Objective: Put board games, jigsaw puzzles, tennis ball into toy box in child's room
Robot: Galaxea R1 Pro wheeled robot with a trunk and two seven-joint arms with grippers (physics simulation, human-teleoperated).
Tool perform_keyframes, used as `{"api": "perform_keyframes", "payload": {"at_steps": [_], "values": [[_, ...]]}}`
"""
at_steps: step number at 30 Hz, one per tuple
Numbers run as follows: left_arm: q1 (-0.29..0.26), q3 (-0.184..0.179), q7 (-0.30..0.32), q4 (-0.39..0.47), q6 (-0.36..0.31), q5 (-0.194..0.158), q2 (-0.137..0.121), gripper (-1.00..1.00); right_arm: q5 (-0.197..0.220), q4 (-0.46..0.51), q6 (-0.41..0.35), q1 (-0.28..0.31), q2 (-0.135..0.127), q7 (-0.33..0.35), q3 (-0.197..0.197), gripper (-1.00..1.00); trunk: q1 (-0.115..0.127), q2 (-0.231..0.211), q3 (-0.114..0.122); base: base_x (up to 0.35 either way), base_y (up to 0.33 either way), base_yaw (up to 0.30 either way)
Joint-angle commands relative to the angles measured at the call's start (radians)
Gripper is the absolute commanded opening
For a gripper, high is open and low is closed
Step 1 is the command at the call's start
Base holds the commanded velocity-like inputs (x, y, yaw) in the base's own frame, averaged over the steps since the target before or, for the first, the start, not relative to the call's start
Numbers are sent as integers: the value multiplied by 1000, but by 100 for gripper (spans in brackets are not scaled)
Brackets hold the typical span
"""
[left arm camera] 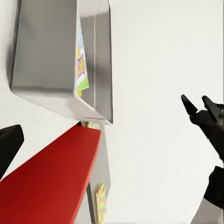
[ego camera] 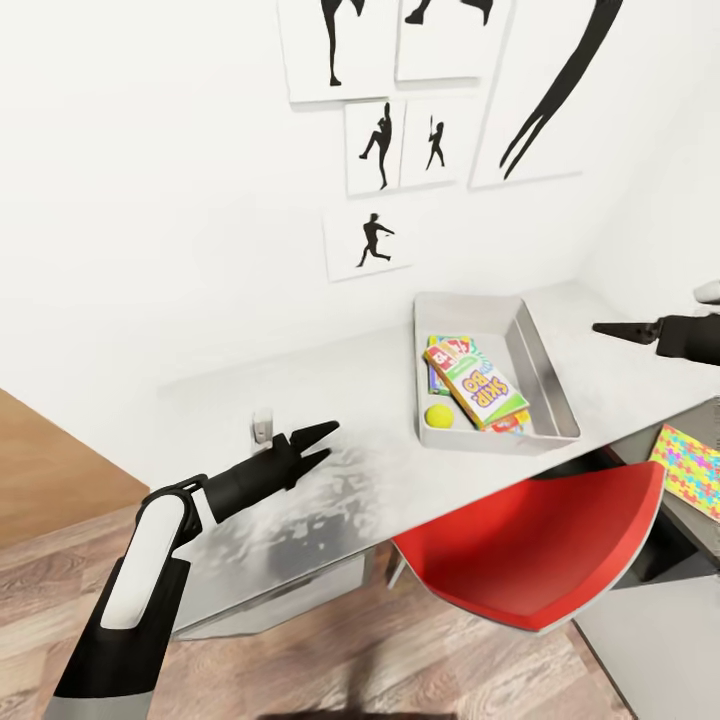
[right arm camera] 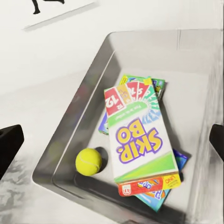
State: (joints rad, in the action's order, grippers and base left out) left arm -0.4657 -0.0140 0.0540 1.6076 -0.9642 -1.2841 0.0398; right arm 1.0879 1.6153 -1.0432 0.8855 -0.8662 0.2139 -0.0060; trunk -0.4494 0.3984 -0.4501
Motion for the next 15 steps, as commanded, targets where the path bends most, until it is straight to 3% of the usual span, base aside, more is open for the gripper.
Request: {"api": "perform_keyframes", "payload": {"at_steps": [1,7,12,15], "values": [[-1,1,20,0,-4,6,1,100,-10,0,-4,-2,-11,14,-10,100,-1,2,-1,-2,0,-167],[-8,-11,52,0,-3,6,2,100,-10,-2,-4,-37,-34,19,-34,100,-1,2,2,-1,0,-197],[-74,-42,53,0,-3,6,3,100,-10,-2,-4,-105,-43,22,-92,100,-1,2,5,-1,0,-237],[-97,-47,46,1,-4,4,3,100,-11,-2,-4,-119,-43,22,-108,100,-1,2,7,0,0,-252]]}}
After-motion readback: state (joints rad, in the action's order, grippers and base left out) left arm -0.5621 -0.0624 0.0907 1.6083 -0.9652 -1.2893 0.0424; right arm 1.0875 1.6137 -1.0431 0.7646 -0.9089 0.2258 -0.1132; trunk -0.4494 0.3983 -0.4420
